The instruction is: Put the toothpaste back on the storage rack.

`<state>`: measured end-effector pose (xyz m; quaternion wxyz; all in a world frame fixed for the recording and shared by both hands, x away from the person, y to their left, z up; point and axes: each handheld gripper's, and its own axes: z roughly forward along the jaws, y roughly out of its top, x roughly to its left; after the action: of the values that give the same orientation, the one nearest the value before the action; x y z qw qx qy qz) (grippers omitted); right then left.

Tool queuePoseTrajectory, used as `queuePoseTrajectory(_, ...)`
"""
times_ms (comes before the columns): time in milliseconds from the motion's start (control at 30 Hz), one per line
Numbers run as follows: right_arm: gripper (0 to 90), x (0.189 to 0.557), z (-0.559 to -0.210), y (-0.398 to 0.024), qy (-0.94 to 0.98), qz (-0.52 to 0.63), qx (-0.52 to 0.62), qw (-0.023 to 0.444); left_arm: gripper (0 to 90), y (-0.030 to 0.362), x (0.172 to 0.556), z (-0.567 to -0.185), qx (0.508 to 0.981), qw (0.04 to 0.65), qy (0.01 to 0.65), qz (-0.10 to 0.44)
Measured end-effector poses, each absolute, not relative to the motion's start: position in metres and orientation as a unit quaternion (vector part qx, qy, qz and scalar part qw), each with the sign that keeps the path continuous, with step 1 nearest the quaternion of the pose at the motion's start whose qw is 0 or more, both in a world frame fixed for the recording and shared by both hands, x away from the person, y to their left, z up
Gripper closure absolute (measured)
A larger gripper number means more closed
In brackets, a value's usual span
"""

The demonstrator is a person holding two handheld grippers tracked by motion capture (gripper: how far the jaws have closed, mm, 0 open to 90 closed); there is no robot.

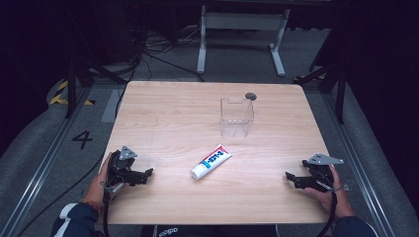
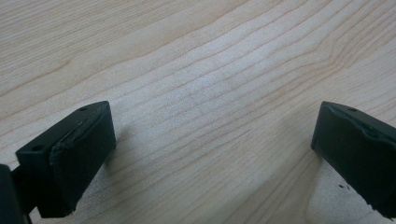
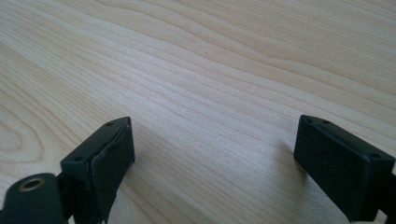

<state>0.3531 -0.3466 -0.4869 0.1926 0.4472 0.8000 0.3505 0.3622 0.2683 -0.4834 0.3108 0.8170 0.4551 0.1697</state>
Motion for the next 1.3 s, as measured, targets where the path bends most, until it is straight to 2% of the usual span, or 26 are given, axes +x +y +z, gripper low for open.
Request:
queuePoseTrajectory(733,12.4,0.353,-0.487,-0.347,0.800,0.350,0.447,0.193,0.3,0.272,0.363,-0.483,0.828,0.311,0.436,0.163)
queuePoseTrajectory(1033,12.4,0.353,-0.487,-0.347,0.800,0.350,0.447,0.193,0.5,0.272,0.367,-0.476,0.850,0.280,0.423,0.139)
queuePoseTrajectory(1200,12.4,0.353,-0.487,-0.347,0.800,0.350,0.447,0.193,6.9,0.268,0.370,-0.471,0.857,0.260,0.425,0.129)
queuePoseTrajectory(1300,12.4,0.353,-0.487,-0.347,0.800,0.350,0.447,0.193,18.9,0.265,0.370,-0.464,0.876,0.250,0.395,0.119)
